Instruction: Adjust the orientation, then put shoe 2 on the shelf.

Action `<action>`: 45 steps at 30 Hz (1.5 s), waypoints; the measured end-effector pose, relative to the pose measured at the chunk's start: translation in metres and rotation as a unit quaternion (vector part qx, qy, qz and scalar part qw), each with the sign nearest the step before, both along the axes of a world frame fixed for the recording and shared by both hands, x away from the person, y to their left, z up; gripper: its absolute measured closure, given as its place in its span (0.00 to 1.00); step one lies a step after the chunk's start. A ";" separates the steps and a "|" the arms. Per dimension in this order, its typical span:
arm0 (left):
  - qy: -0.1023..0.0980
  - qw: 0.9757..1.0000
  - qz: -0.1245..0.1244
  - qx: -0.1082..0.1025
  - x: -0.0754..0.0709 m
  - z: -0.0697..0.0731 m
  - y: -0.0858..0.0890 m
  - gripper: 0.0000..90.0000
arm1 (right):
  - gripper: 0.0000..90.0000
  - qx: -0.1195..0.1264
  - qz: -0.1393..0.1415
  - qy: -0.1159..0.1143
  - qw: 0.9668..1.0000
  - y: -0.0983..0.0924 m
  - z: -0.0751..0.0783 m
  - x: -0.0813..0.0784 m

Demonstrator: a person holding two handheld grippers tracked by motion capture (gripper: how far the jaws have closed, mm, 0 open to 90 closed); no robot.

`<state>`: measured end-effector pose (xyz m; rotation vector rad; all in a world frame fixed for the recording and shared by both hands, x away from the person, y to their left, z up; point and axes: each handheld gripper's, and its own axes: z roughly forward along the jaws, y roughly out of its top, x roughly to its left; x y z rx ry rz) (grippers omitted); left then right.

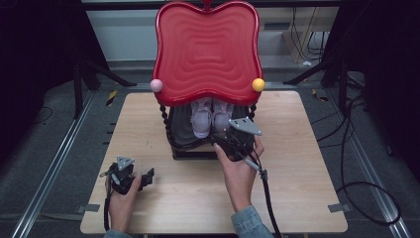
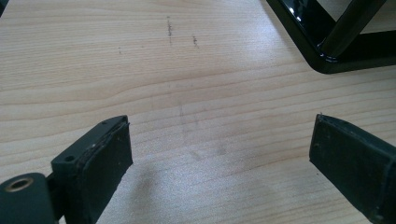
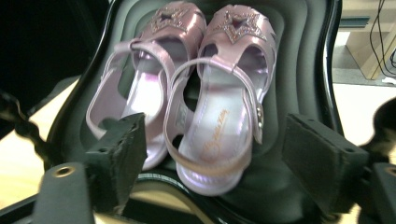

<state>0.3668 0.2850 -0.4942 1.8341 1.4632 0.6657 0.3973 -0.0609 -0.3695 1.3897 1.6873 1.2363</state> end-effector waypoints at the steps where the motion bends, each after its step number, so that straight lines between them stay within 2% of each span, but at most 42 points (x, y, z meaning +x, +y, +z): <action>1: 0.000 1.000 0.000 0.000 0.000 0.000 0.000 0.06 | 0.22 -0.005 0.005 0.001 1.000 -0.002 0.000 -0.002; 3: 0.000 1.000 0.000 0.001 0.000 0.000 0.000 0.06 | 0.18 -0.008 0.019 0.002 1.000 -0.004 0.002 -0.007; 5: 0.000 1.000 0.000 0.002 0.000 0.000 0.000 0.06 | 0.14 -0.025 0.029 0.003 0.999 -0.006 0.002 -0.012; 11: 0.001 1.000 -0.002 0.007 0.000 -0.001 -0.001 0.06 | 0.07 -0.054 0.057 0.009 0.997 -0.018 -0.001 -0.024; 18: 0.000 1.000 -0.005 0.012 0.000 -0.002 0.000 0.05 | 0.09 -0.072 0.078 0.021 0.994 -0.035 -0.007 -0.037; 24: 0.003 1.000 -0.004 0.014 0.000 -0.003 0.002 0.05 | 0.09 -0.102 0.090 0.032 0.990 -0.058 -0.016 -0.046; 30: 0.007 1.000 -0.004 0.020 0.001 -0.006 0.001 0.05 | 0.11 -0.105 0.076 0.060 0.990 -0.091 -0.034 -0.042; 35: 0.009 1.000 -0.004 0.025 0.001 -0.007 0.000 0.05 | 0.22 -0.091 0.067 0.089 0.990 -0.114 -0.054 -0.032; 38: 0.010 0.999 -0.003 0.030 0.002 -0.008 0.001 0.05 | 0.22 -0.106 0.060 0.104 0.987 -0.131 -0.072 -0.021; 45: 0.014 0.999 0.000 0.036 0.003 -0.012 0.001 0.05 | 0.14 -0.098 0.040 0.148 0.983 -0.163 -0.108 -0.005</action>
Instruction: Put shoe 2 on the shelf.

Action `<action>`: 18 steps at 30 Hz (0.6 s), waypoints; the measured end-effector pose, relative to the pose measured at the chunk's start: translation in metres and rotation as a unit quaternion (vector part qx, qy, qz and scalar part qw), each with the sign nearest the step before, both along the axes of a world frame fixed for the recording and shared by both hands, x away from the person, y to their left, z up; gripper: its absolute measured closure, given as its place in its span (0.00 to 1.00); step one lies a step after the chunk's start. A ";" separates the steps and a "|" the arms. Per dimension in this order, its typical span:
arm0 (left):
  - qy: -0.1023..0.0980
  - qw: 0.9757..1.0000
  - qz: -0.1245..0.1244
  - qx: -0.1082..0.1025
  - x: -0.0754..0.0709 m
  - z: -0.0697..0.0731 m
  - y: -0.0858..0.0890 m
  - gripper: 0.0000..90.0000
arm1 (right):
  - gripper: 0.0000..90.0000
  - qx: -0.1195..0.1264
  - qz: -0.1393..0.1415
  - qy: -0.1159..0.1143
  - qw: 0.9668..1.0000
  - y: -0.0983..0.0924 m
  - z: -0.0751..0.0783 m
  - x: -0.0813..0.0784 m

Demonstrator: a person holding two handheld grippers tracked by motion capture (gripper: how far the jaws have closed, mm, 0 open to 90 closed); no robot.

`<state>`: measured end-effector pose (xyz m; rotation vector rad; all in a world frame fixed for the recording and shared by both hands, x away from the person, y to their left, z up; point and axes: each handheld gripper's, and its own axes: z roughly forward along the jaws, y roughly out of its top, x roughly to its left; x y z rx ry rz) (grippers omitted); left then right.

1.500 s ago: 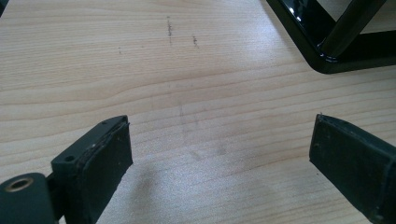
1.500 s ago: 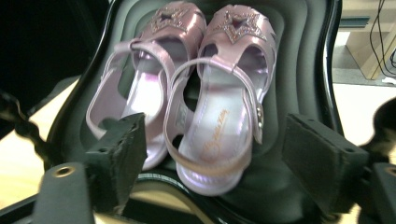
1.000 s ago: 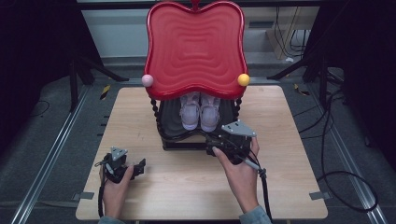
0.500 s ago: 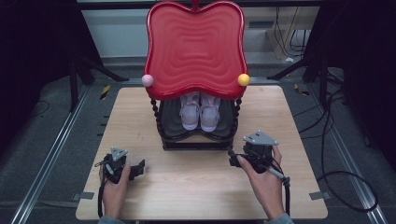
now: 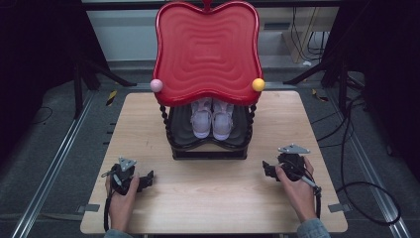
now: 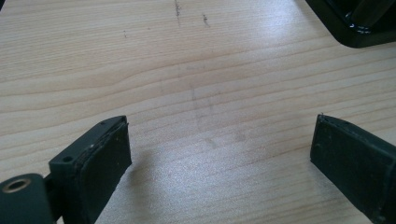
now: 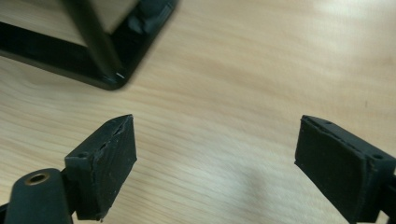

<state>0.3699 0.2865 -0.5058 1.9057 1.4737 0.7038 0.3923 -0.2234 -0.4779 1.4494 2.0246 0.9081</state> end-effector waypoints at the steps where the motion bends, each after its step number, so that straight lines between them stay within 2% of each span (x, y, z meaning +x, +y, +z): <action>1: 0.000 1.000 0.001 0.000 0.000 0.000 0.000 0.05 | 0.14 0.005 -0.005 0.004 1.000 -0.003 -0.003 0.001; 3: 0.000 1.000 0.001 0.001 0.000 -0.001 -0.001 0.05 | 0.13 0.003 -0.011 0.005 1.000 -0.008 -0.011 0.002; 9: 0.008 1.000 -0.002 0.005 0.002 -0.003 -0.002 0.05 | 0.08 -0.003 -0.021 0.025 0.999 -0.015 -0.032 0.008; 10: 0.010 1.000 -0.002 0.006 0.002 -0.004 -0.002 0.05 | 0.06 -0.003 -0.023 0.016 1.000 -0.015 -0.035 0.009; 12: 0.013 1.000 -0.004 0.007 0.002 -0.004 -0.002 0.05 | 0.06 0.000 -0.024 0.010 1.000 -0.015 -0.036 0.010; 18: 0.022 1.000 -0.005 -0.002 0.004 -0.004 -0.001 0.02 | 0.04 0.000 -0.027 0.013 1.000 -0.013 -0.036 0.012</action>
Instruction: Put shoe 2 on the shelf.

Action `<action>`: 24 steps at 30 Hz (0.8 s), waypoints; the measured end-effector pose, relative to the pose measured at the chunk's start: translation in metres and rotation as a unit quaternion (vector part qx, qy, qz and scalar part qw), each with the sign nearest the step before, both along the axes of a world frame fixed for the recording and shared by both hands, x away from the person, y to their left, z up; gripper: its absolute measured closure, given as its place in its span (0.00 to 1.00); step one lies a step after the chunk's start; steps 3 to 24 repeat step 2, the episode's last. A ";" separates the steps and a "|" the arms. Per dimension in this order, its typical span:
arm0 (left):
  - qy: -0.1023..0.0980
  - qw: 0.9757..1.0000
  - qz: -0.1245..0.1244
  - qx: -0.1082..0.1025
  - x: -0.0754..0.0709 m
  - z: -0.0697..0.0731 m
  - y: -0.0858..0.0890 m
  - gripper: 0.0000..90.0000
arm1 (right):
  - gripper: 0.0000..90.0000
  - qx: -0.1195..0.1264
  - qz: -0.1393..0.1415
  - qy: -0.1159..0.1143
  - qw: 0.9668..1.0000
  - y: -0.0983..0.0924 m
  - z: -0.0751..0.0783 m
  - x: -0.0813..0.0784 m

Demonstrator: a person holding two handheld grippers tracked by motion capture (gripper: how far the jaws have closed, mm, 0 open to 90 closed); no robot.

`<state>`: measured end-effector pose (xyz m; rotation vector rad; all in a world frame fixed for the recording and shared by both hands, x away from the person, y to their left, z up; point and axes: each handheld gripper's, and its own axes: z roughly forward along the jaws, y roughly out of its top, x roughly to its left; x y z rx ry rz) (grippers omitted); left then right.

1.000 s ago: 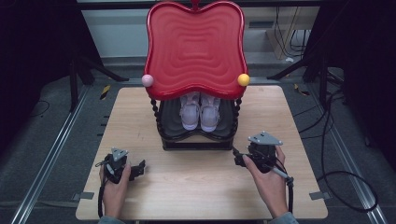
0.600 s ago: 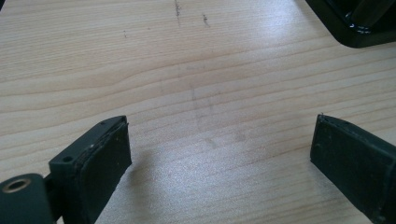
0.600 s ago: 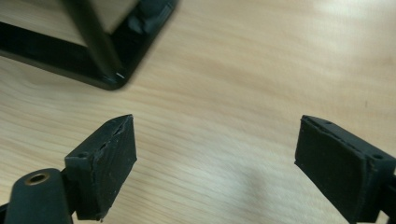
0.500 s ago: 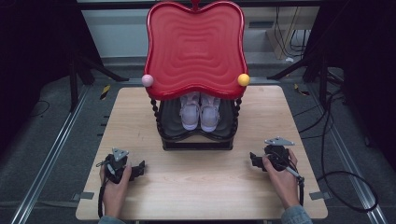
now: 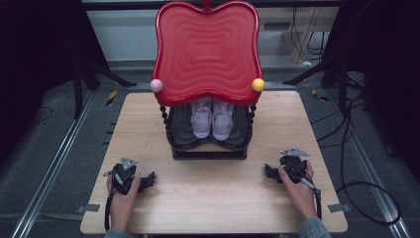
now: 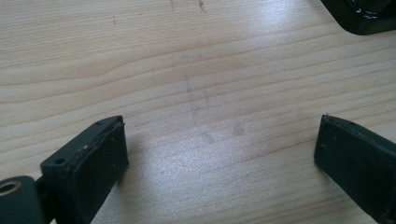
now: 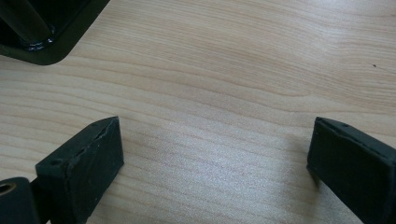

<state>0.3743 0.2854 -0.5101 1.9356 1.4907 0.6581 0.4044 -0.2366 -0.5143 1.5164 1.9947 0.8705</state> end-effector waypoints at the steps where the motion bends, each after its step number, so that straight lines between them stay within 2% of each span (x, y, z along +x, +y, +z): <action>1: 0.001 1.000 -0.001 0.000 0.000 0.000 0.000 0.01 | 0.04 0.000 0.000 0.000 1.000 0.000 0.000 0.000; 24: 0.001 1.000 -0.002 0.000 0.001 0.000 0.000 0.01 | 0.04 0.001 -0.001 0.001 1.000 0.000 0.000 0.000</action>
